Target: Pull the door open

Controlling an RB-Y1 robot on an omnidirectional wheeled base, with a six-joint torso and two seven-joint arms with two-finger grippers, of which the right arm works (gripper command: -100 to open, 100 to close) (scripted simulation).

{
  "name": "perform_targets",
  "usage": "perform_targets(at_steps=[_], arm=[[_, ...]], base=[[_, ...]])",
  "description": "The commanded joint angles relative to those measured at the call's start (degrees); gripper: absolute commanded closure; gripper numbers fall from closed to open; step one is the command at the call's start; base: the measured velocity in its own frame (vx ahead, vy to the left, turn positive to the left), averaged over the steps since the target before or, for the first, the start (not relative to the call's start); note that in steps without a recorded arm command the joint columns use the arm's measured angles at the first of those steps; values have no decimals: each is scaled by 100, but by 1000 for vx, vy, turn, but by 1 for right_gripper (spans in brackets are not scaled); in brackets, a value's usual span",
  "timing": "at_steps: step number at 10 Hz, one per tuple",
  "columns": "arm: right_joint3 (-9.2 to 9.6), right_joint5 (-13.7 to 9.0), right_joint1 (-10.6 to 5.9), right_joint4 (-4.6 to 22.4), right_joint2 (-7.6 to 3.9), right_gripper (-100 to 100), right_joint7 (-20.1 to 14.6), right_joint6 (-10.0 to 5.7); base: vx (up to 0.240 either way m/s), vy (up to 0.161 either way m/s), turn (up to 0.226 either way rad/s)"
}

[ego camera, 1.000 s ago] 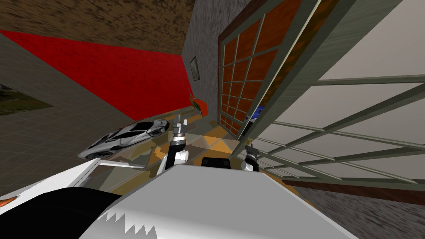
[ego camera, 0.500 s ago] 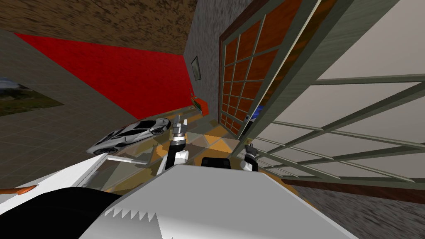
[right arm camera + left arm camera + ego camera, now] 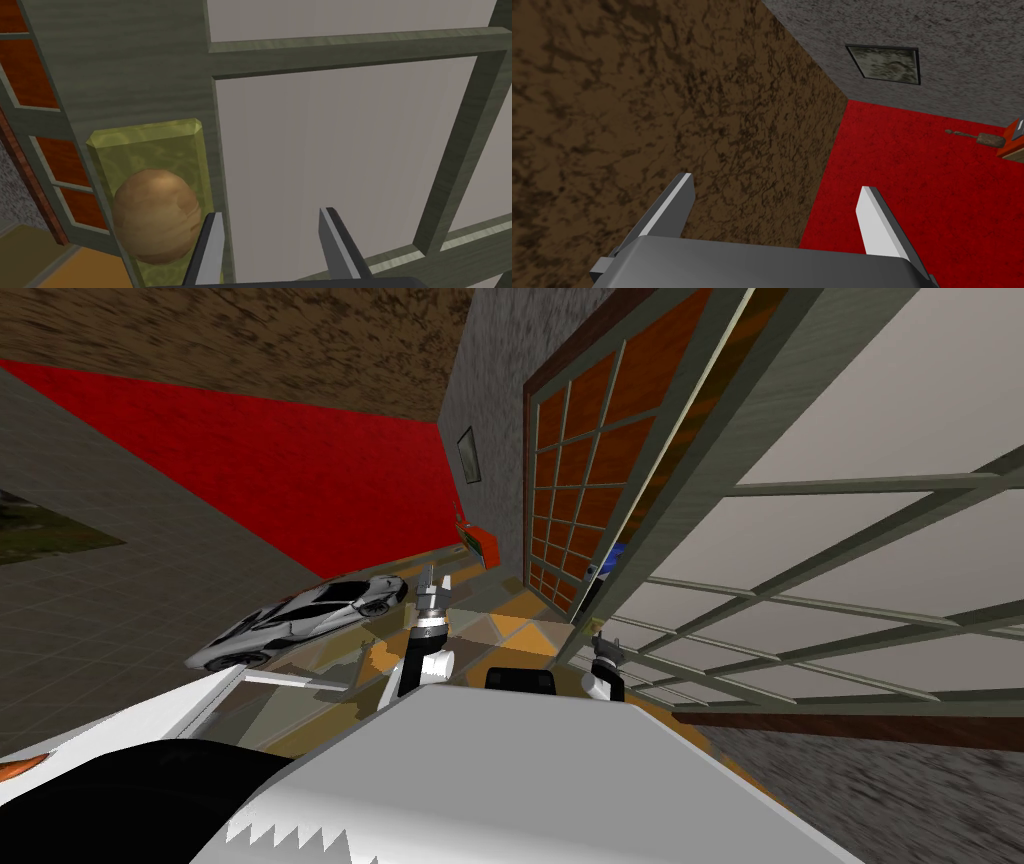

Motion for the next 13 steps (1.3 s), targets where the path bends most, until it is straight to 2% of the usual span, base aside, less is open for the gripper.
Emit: perform_targets(at_steps=[1, 2, 3, 8, 9, 13], arm=[[23, -1, -133, -131, 55, -100, 51, 159], [-42, -30, -53, -21, -3, -100, 35, 110], [-42, -30, -53, -21, -3, 100, 35, 110], [-42, -30, -53, -21, -3, 100, 35, 110], [121, 55, -15, -41, -17, -100, -82, 25], [489, 246, 72, -87, -51, -100, -346, -166]], base=[[54, 36, -35], [29, -7, -57], [-6, -17, 23], [-5, 7, 7], [-139, -15, 147], [-228, -1, 149]])
